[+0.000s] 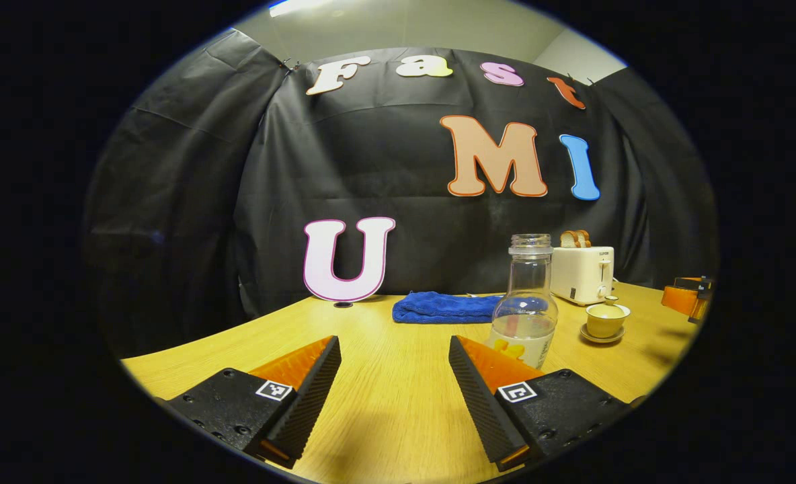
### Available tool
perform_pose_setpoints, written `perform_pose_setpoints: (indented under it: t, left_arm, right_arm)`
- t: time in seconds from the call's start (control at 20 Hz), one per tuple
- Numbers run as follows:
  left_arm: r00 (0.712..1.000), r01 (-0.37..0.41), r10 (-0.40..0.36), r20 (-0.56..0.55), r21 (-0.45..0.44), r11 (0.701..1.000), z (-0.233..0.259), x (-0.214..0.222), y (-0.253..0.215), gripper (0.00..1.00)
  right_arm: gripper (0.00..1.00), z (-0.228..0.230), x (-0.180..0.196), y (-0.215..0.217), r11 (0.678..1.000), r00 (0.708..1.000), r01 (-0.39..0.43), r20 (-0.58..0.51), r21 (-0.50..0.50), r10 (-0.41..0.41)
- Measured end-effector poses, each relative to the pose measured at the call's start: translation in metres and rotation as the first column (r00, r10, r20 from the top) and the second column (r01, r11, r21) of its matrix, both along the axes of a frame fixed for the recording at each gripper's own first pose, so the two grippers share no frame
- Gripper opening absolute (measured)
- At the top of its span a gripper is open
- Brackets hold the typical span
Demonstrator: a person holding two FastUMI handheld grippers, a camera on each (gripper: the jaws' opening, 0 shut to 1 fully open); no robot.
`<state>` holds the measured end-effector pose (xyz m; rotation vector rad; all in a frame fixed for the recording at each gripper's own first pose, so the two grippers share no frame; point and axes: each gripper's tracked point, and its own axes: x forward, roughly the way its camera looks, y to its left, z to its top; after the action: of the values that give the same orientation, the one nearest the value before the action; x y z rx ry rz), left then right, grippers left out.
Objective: Open the teacup lid with one hand, grasp the water bottle and pour water into the teacup with the other hand; after pouring, place the water bottle on the coaster and then close the teacup lid.
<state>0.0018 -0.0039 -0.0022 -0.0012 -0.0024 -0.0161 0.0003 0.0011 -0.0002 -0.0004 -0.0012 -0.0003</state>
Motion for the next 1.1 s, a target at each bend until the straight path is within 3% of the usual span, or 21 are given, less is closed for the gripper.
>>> perform_pose_setpoints:
  t: [0.25, 0.6, 0.9, 1.1]
  left_arm:
    - [1.0, -0.008, 0.008, 0.0, 0.0, 1.0, 0.001, 0.0, 0.001, 0.92]
    - [1.0, -0.008, 0.008, -0.001, 0.0, 1.0, -0.001, 0.001, 0.001, 0.92]
    - [1.0, -0.008, 0.008, 0.0, 0.0, 1.0, -0.001, 0.001, 0.001, 0.95]
    - [1.0, -0.008, 0.008, 0.0, 0.0, 1.0, -0.001, 0.001, 0.001, 0.94]
  right_arm:
    - [0.97, -0.001, 0.001, 0.0, 1.0, 1.0, 0.0, 0.0, 0.0, 0.0]
    - [0.97, -0.001, 0.009, 0.01, 0.998, 0.998, -0.059, -0.006, 0.003, 0.06]
    - [0.96, -0.003, 0.029, 0.03, 0.99, 0.99, -0.143, -0.011, 0.007, 0.143]
    - [0.97, -0.006, 0.05, 0.035, 0.988, 0.988, -0.152, -0.018, 0.009, 0.152]
